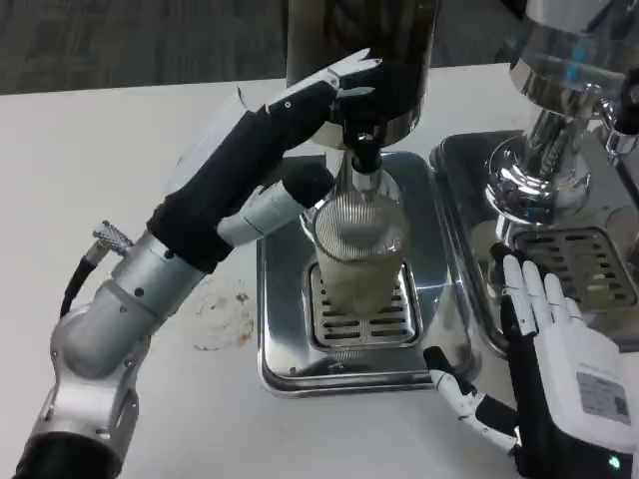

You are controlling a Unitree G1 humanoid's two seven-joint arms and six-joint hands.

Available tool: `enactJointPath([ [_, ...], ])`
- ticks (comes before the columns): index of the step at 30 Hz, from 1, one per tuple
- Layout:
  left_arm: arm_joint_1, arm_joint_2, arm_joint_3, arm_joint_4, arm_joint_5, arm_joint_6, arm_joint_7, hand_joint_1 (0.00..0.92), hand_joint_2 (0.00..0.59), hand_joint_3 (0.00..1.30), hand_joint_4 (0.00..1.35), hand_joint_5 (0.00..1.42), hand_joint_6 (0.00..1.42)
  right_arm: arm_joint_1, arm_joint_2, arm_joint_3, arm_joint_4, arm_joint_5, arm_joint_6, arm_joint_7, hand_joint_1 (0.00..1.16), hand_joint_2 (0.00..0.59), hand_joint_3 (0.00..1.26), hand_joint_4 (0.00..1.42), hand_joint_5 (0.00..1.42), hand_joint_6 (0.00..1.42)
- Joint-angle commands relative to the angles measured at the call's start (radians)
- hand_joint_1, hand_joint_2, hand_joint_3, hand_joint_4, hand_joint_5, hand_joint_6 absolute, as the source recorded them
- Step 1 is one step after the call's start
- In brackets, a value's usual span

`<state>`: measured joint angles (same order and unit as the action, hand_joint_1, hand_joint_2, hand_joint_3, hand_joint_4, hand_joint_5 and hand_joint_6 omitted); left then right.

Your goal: Grasp the cup under the faucet to collect the drink, then remove the cup.

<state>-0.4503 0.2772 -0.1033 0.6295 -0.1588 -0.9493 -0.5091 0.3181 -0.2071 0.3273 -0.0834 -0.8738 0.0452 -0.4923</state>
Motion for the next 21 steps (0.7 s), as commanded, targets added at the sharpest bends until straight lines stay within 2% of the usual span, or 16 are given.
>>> enactJointPath([
  [1,0.054,0.0,-0.009,-0.061,0.033,-0.028,-0.017,0.0,0.089,0.29,0.12,0.29,0.26,-0.008,-0.009,-0.005,0.011,0.007,-0.011,0.001,0.45,0.303,0.0,0.0,0.0,0.05],
  [10,0.098,0.022,-0.001,-0.099,0.108,-0.042,0.005,0.0,0.096,0.31,0.12,0.3,0.27,-0.021,-0.014,-0.004,0.022,0.023,-0.021,0.016,0.46,0.317,0.0,0.0,0.0,0.05],
  [21,0.132,0.074,0.002,-0.122,0.265,-0.12,0.098,0.0,0.106,0.29,0.12,0.29,0.29,-0.038,-0.015,-0.003,0.044,0.041,-0.036,0.023,0.47,0.314,0.0,0.0,0.0,0.06],
])
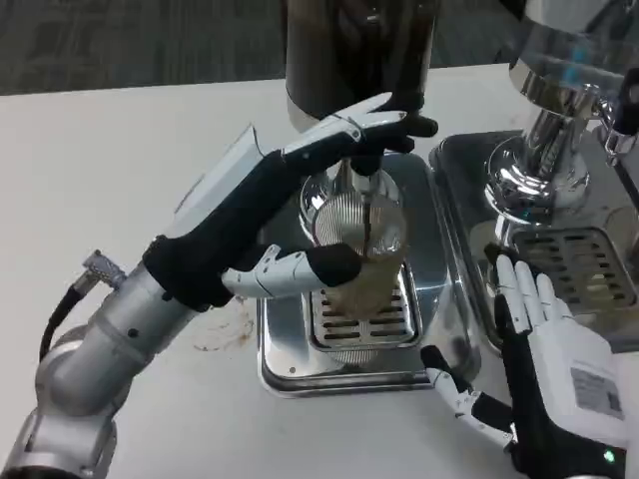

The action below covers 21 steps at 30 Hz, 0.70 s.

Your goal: Grasp the cup under the faucet to collect the drink, then remove the cup.

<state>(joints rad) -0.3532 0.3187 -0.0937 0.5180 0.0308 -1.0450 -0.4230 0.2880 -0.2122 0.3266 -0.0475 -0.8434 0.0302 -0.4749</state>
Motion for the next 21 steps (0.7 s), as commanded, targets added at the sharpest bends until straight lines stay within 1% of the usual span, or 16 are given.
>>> enactJointPath([
  [1,0.038,0.037,-0.009,-0.014,0.087,-0.03,0.02,0.0,0.106,0.29,0.12,0.29,0.29,-0.009,-0.011,-0.002,0.009,0.013,-0.023,0.005,0.47,0.313,0.0,0.0,0.0,0.06],
  [4,0.045,0.045,-0.012,-0.02,0.114,-0.038,0.048,0.0,0.107,0.26,0.12,0.29,0.29,-0.014,-0.013,-0.004,0.014,0.022,-0.03,0.007,0.47,0.311,0.0,0.0,0.0,0.06],
  [8,0.05,0.05,-0.018,-0.025,0.129,-0.037,0.073,0.0,0.108,0.26,0.12,0.29,0.28,-0.027,-0.01,-0.023,0.03,0.071,-0.059,0.014,0.48,0.31,0.0,0.0,0.0,0.08],
  [14,0.057,0.055,-0.031,-0.037,0.141,-0.034,0.091,0.0,0.111,0.26,0.12,0.29,0.28,-0.052,-0.018,-0.035,0.046,0.108,-0.087,0.027,0.48,0.309,0.0,0.0,0.0,0.1],
  [17,0.059,0.055,-0.035,-0.039,0.147,-0.028,0.099,0.0,0.112,0.26,0.12,0.29,0.28,-0.075,-0.024,-0.05,0.069,0.164,-0.127,0.055,0.48,0.309,0.0,0.0,0.0,0.13],
  [21,0.057,0.054,-0.038,-0.042,0.147,-0.024,0.106,0.0,0.113,0.26,0.11,0.29,0.28,-0.122,-0.036,-0.068,0.12,0.261,-0.204,0.115,0.5,0.281,0.0,0.0,0.0,0.14],
])
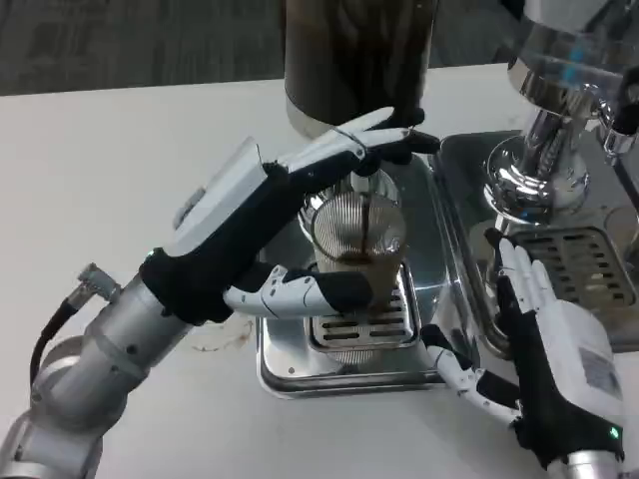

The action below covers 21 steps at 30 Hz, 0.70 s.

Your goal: Grasp the cup under the faucet to collect the drink, then remove the cup.

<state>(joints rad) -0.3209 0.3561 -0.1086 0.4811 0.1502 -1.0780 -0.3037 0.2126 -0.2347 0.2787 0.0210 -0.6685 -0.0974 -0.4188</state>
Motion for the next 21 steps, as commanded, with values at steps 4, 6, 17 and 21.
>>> enactJointPath([
  [4,0.027,0.019,-0.029,-0.01,0.02,0.015,-0.011,0.0,0.115,0.26,0.11,0.29,0.28,-0.103,-0.017,-0.039,0.103,0.16,-0.122,0.117,0.51,0.259,0.0,0.0,0.0,0.13],
  [6,0.029,0.019,-0.033,-0.012,0.011,0.018,-0.012,0.0,0.119,0.26,0.11,0.29,0.28,-0.125,-0.015,-0.048,0.123,0.186,-0.134,0.142,0.51,0.239,0.0,0.0,0.0,0.11],
  [17,0.045,0.028,-0.041,-0.041,-0.006,0.034,-0.009,0.0,0.125,0.28,0.12,0.29,0.29,-0.221,-0.008,-0.057,0.21,0.247,-0.158,0.241,0.53,0.201,0.0,0.0,0.0,0.05],
  [21,0.05,0.03,-0.041,-0.056,-0.012,0.042,-0.009,0.0,0.131,0.29,0.12,0.3,0.29,-0.255,0.0,-0.055,0.242,0.248,-0.162,0.252,0.53,0.2,0.0,0.0,0.0,0.05],
])
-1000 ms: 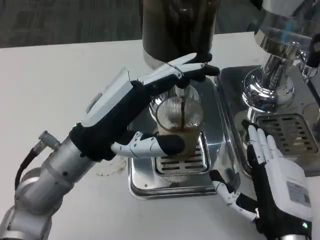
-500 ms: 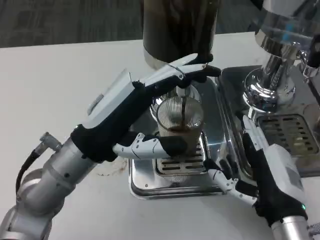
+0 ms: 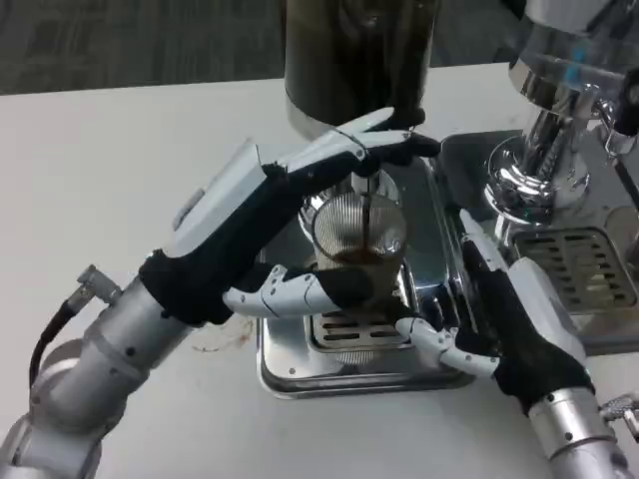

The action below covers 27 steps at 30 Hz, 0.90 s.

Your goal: Grasp the cup under the faucet to collect the drink, then remove the cup.

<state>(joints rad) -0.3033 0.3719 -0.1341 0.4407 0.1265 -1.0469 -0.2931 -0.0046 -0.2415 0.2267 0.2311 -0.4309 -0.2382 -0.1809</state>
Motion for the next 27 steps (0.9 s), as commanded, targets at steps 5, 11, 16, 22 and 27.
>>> enactJointPath([
  [5,0.041,0.013,-0.016,-0.031,0.012,0.022,-0.017,0.0,0.133,0.29,0.12,0.31,0.29,-0.078,0.013,0.0,0.069,0.007,-0.028,0.016,0.57,0.196,0.0,0.0,0.0,0.04],
  [11,0.051,0.012,-0.012,-0.051,0.007,0.037,-0.013,0.0,0.153,0.31,0.13,0.31,0.29,-0.126,0.024,0.002,0.121,0.013,-0.049,0.02,0.57,0.196,0.0,0.0,0.0,0.03],
  [16,0.062,0.013,-0.006,-0.067,0.013,0.046,-0.007,0.0,0.155,0.31,0.14,0.31,0.29,-0.16,0.035,-0.003,0.176,0.031,-0.074,0.032,0.58,0.189,0.0,0.0,0.0,0.05],
  [22,0.067,0.017,-0.001,-0.075,0.015,0.057,0.001,0.0,0.156,0.31,0.14,0.31,0.29,-0.191,0.053,0.004,0.233,0.038,-0.101,0.03,0.59,0.188,0.0,0.0,0.0,0.05],
  [27,0.068,0.017,0.005,-0.081,0.021,0.061,0.01,0.0,0.157,0.32,0.14,0.31,0.29,-0.207,0.062,0.005,0.26,0.037,-0.113,0.031,0.59,0.188,0.0,0.0,0.0,0.05],
])
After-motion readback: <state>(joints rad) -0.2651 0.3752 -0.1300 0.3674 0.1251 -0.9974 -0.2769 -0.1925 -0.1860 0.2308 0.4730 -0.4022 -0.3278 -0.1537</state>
